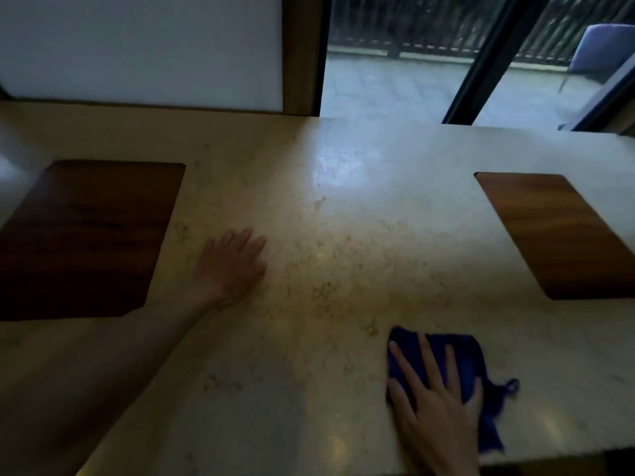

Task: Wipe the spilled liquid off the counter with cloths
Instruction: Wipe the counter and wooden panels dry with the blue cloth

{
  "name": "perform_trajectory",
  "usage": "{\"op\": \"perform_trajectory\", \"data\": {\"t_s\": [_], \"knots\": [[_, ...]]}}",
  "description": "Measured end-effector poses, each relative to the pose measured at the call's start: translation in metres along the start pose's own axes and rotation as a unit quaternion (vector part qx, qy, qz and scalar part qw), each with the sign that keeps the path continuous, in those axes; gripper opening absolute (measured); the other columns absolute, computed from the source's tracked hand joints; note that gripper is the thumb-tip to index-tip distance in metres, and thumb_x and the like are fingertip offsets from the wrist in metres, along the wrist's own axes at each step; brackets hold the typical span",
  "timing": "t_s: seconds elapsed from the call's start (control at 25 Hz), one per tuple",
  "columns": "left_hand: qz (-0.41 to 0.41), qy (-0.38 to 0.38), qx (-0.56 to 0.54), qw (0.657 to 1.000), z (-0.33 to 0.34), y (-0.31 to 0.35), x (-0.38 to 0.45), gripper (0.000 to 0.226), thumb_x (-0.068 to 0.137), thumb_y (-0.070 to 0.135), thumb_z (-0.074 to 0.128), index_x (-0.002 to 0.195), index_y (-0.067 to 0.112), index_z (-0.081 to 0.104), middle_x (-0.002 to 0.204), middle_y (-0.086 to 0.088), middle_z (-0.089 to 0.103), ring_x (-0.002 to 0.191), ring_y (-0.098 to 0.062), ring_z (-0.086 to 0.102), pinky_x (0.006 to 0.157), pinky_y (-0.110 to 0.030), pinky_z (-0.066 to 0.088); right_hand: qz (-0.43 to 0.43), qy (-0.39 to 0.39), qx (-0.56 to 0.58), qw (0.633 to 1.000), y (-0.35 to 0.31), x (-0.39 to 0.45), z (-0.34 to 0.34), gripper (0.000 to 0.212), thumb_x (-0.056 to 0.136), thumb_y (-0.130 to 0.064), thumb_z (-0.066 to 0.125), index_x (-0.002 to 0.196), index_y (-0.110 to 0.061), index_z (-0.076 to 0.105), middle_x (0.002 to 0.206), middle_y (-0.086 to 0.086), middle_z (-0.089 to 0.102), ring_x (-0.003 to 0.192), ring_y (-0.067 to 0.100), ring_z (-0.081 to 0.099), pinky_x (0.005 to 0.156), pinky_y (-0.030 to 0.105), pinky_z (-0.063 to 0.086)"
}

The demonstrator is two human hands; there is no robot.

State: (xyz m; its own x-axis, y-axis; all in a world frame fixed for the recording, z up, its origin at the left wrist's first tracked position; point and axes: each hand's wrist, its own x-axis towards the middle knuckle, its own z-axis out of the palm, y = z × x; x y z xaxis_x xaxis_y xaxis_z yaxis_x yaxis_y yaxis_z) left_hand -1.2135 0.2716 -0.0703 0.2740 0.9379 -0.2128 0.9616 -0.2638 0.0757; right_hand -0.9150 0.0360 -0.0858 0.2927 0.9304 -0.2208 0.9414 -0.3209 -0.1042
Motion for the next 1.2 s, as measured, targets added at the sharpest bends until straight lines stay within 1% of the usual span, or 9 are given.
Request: {"op": "perform_trajectory", "data": {"t_s": [0.08, 0.2, 0.36, 0.52, 0.6, 0.68, 0.84, 1.0, 1.2], "knots": [[0.006, -0.025, 0.0, 1.0, -0.004, -0.02, -0.024, 0.057, 0.101, 0.051, 0.023, 0.155, 0.033, 0.015, 0.166, 0.002, 0.008, 0.151, -0.024, 0.009, 0.119, -0.049, 0.012, 0.031, 0.001, 0.009, 0.999, -0.013, -0.035, 0.008, 0.051, 0.08, -0.077, -0.007, 0.126, -0.072, -0.03, 0.161, -0.021, -0.013, 0.15, 0.019, -0.001, 0.112, 0.067, 0.007], [-0.009, -0.021, -0.008, 1.0, -0.006, -0.052, -0.029, 0.057, 0.1, 0.052, 0.021, 0.155, 0.035, 0.016, 0.166, 0.003, 0.007, 0.152, -0.025, 0.007, 0.12, -0.051, 0.011, -0.021, -0.04, -0.008, 0.999, -0.037, -0.062, 0.022, 0.055, 0.091, -0.072, 0.009, 0.145, -0.062, 0.015, 0.162, -0.013, 0.021, 0.14, 0.03, 0.033, 0.1, 0.073, 0.023], [-0.044, 0.02, -0.025, 0.999, -0.008, -0.086, 0.015, 0.057, 0.101, 0.052, 0.019, 0.155, 0.036, 0.014, 0.166, 0.003, 0.006, 0.152, -0.028, 0.005, 0.12, -0.056, 0.009, -0.092, 0.006, -0.045, 0.995, -0.071, -0.037, 0.026, 0.06, 0.09, -0.075, 0.017, 0.145, -0.055, 0.03, 0.162, -0.017, 0.013, 0.151, 0.022, 0.004, 0.109, 0.065, 0.007], [-0.102, 0.0, -0.044, 0.994, -0.011, -0.122, 0.066, 0.062, 0.094, 0.068, 0.013, 0.151, 0.05, -0.001, 0.166, 0.01, -0.005, 0.151, -0.035, -0.007, 0.117, -0.065, 0.0, -0.109, 0.027, -0.032, 0.993, -0.113, 0.048, 0.016, 0.056, 0.093, -0.069, 0.019, 0.146, -0.054, 0.029, 0.16, -0.011, 0.027, 0.148, 0.029, 0.02, 0.105, 0.069, 0.015], [-0.109, 0.003, -0.038, 0.993, -0.009, -0.136, 0.079, 0.066, 0.086, 0.078, 0.005, 0.147, 0.057, -0.012, 0.165, 0.013, -0.011, 0.15, -0.036, -0.011, 0.114, -0.068, -0.002, -0.097, 0.043, -0.027, 0.994, -0.129, 0.113, 0.009, 0.059, 0.095, -0.065, 0.02, 0.151, -0.047, 0.022, 0.161, -0.006, 0.024, 0.146, 0.031, 0.024, 0.106, 0.07, 0.018], [-0.105, 0.02, -0.027, 0.994, -0.003, -0.142, 0.085, 0.07, 0.08, 0.08, -0.002, 0.145, 0.058, -0.017, 0.165, 0.013, -0.012, 0.151, -0.036, -0.009, 0.113, -0.069, -0.001, -0.104, 0.062, -0.018, 0.992, -0.144, 0.185, -0.006, 0.069, 0.094, -0.064, 0.024, 0.156, -0.037, 0.009, 0.164, -0.001, 0.013, 0.149, 0.031, 0.015, 0.11, 0.069, 0.017], [-0.104, 0.027, -0.02, 0.994, 0.012, -0.146, 0.081, 0.073, 0.08, 0.084, 0.003, 0.148, 0.059, -0.003, 0.165, 0.015, -0.003, 0.151, -0.036, 0.001, 0.113, -0.07, 0.005, -0.076, 0.044, 0.018, 0.996, -0.178, 0.332, -0.049, 0.075, 0.093, -0.07, 0.009, 0.154, -0.033, -0.014, 0.16, -0.002, -0.028, 0.147, 0.021, -0.024, 0.118, 0.059, -0.004], [-0.121, 0.023, 0.029, 0.992, 0.013, -0.145, 0.091, 0.07, 0.085, 0.081, 0.012, 0.15, 0.055, 0.019, 0.163, 0.014, 0.018, 0.145, -0.036, 0.022, 0.109, -0.067, 0.018, -0.014, 0.056, 0.102, 0.993, -0.217, 0.47, -0.087, 0.059, 0.097, -0.064, 0.016, 0.153, -0.046, 0.013, 0.163, 0.006, -0.021, 0.149, 0.025, -0.019, 0.118, 0.056, -0.006], [-0.104, 0.032, 0.082, 0.991, 0.014, -0.148, 0.095, 0.069, 0.087, 0.077, 0.019, 0.149, 0.048, 0.031, 0.16, 0.003, 0.033, 0.142, -0.041, 0.027, 0.103, -0.072, 0.026, -0.035, 0.047, 0.027, 0.998, -0.264, 0.565, -0.093, 0.058, 0.097, -0.063, 0.02, 0.152, -0.048, 0.01, 0.165, 0.01, -0.009, 0.15, 0.029, -0.013, 0.117, 0.057, -0.005]]}}
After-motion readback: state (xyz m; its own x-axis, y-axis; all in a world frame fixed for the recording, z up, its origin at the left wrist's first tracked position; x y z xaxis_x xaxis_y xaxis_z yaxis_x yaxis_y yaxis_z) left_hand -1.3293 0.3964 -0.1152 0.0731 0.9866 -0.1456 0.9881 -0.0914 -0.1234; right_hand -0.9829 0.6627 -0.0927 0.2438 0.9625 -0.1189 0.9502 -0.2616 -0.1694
